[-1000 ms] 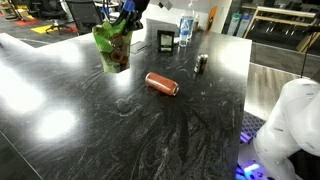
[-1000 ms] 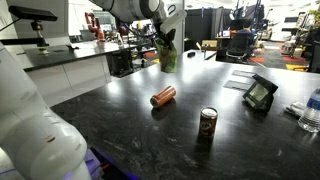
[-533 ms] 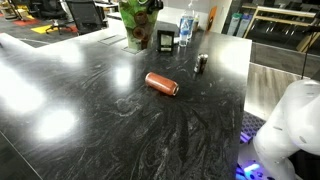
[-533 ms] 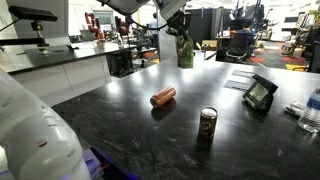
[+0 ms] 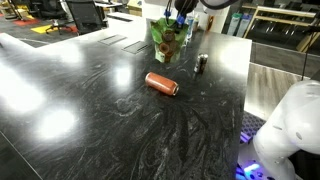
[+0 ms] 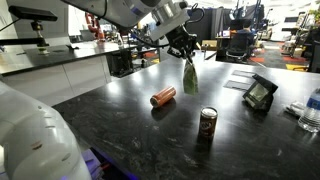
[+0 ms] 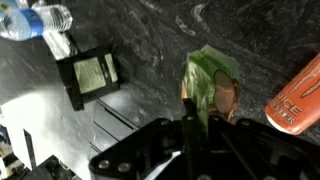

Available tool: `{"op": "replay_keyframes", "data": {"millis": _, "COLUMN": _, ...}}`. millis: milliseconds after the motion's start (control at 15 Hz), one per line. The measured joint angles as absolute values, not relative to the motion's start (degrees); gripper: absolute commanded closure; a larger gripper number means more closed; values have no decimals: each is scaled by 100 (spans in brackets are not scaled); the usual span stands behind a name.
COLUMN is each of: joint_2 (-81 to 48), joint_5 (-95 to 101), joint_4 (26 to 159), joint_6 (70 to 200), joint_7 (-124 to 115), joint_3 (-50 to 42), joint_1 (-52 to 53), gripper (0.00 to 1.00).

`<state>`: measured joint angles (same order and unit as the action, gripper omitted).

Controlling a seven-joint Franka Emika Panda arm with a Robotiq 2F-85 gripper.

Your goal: Move the green packet to the right

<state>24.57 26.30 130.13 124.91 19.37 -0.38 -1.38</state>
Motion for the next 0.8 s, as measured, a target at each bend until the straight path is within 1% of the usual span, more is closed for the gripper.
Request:
{"op": "replay_keyframes", "data": {"millis": 467, "joint_2": 2670, "joint_5": 2548, "joint_4": 14002, "joint_6": 12324, "joint_7": 44, "joint_3": -132, "joint_1": -373, "gripper": 99}}
{"op": "replay_keyframes", "data": {"millis": 533, "joint_2": 2680, "joint_5": 2535, "joint_4": 14096, "joint_6": 12333, "joint_7": -108, "joint_3": -156, "joint_1": -395, "gripper": 71}}
{"op": "replay_keyframes", "data": {"millis": 600, "joint_2": 2698, "joint_5": 2525, "joint_4": 14144, "joint_6": 12349, "joint_7": -220, "joint_3": -180, "joint_1": -416, "gripper": 71}}
{"op": "replay_keyframes", "data": {"millis": 733, "joint_2": 2764, "joint_5": 2471, "joint_4": 14179, "joint_6": 12348, "joint_7": -376, "joint_3": -223, "joint_1": -444, "gripper": 58}}
{"op": "replay_keyframes", "data": {"millis": 800, "joint_2": 2816, "joint_5": 2438, "joint_4": 14198, "joint_6": 12344, "joint_7": -412, "joint_3": -240, "joint_1": -450, "gripper": 49}}
